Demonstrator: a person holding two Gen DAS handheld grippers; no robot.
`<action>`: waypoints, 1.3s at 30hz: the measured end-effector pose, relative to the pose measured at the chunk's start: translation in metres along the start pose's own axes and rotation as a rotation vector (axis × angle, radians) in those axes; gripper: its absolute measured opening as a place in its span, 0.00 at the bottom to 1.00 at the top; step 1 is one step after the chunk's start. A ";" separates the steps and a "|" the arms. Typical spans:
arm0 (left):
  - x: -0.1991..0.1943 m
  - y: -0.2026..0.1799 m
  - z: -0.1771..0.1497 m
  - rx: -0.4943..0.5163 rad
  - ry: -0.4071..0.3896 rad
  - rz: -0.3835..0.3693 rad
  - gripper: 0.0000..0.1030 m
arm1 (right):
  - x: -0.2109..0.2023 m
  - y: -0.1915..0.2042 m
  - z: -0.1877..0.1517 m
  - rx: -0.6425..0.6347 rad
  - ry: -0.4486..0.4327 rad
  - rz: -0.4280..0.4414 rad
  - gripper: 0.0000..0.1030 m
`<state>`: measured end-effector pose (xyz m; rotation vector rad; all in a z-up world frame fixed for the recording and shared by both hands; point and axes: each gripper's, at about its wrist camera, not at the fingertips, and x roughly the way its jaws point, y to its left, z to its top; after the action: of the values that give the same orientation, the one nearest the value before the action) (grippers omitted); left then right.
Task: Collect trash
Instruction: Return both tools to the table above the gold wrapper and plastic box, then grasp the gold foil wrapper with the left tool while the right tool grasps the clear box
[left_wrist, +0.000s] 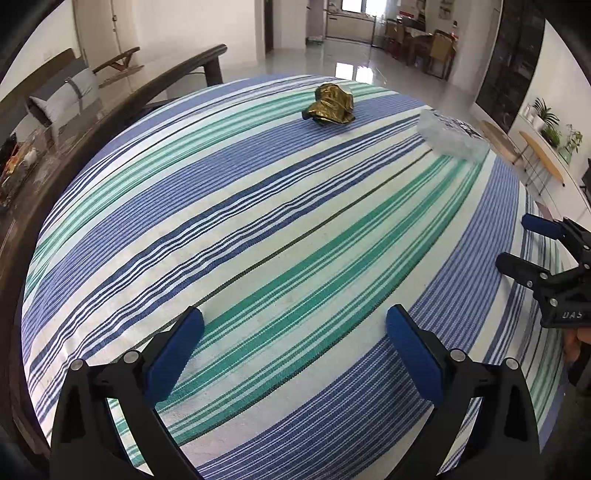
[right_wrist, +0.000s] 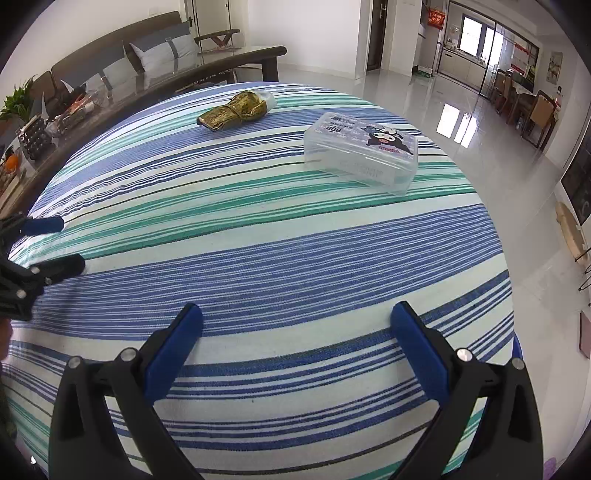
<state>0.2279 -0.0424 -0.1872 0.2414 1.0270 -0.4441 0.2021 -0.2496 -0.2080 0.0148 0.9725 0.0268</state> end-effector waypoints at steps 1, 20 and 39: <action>-0.003 0.001 0.006 0.009 -0.004 -0.013 0.95 | 0.000 0.000 0.000 0.000 0.000 0.000 0.95; 0.115 -0.031 0.191 0.090 -0.043 -0.039 0.93 | 0.000 0.000 0.000 0.001 0.000 0.000 0.95; 0.022 0.032 0.076 0.029 -0.041 0.028 0.43 | -0.004 -0.032 0.021 -0.049 -0.062 0.130 0.95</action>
<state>0.3105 -0.0491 -0.1683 0.2718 0.9762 -0.4370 0.2180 -0.2813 -0.1939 0.0331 0.9078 0.1690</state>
